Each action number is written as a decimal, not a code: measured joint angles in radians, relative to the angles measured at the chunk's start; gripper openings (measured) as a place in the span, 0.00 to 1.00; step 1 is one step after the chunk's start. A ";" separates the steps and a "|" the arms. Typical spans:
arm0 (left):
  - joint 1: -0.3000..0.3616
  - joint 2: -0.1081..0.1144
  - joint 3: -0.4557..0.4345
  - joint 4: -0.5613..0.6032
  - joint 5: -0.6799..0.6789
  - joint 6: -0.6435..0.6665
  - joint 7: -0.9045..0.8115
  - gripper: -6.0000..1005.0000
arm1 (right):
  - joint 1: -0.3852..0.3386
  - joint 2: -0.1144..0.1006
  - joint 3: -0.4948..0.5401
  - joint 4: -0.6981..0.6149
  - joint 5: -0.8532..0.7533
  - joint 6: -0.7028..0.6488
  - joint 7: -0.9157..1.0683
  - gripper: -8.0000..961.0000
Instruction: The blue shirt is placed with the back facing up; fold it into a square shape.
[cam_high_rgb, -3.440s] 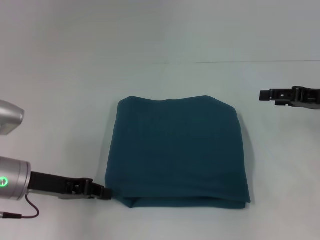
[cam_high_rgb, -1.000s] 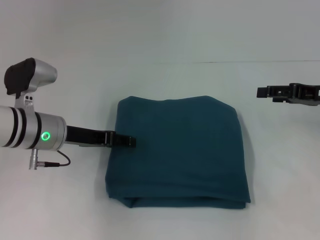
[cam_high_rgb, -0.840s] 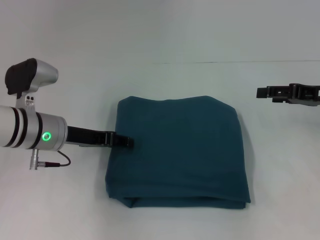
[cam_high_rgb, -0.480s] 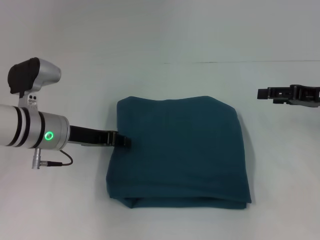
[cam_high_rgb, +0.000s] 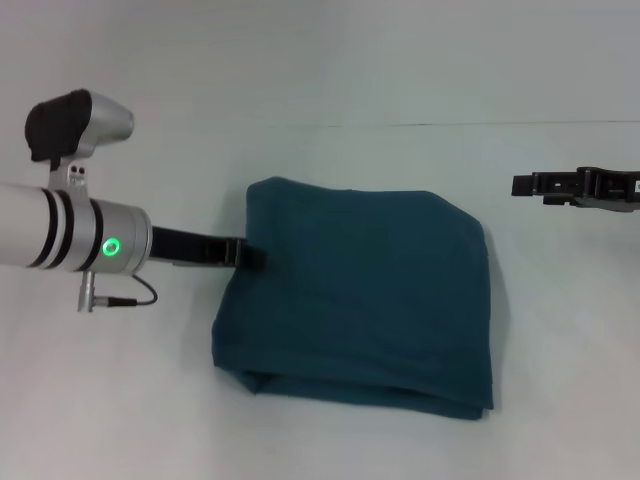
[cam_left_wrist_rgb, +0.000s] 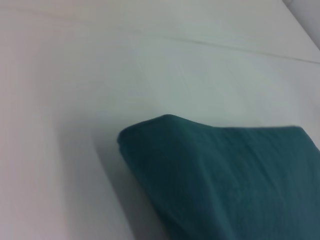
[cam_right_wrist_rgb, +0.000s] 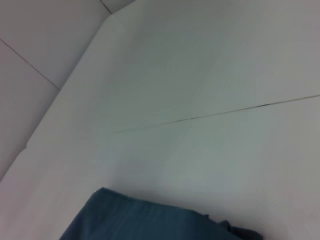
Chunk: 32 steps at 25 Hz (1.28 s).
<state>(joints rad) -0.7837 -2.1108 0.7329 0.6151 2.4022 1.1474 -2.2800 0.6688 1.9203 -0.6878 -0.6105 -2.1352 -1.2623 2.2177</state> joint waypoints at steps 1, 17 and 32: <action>-0.003 0.000 0.000 0.000 0.000 -0.005 0.000 0.07 | 0.000 0.000 0.000 0.000 0.000 0.000 0.000 0.79; 0.005 0.012 -0.048 -0.026 -0.068 -0.092 -0.016 0.10 | -0.001 -0.001 0.001 0.002 -0.004 0.000 0.003 0.79; 0.083 0.013 -0.191 -0.047 -0.080 -0.001 -0.022 0.14 | 0.001 -0.004 -0.002 -0.002 -0.005 0.000 0.005 0.79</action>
<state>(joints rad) -0.7012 -2.0975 0.5421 0.5679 2.3219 1.1460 -2.3022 0.6700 1.9168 -0.6894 -0.6125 -2.1399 -1.2628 2.2229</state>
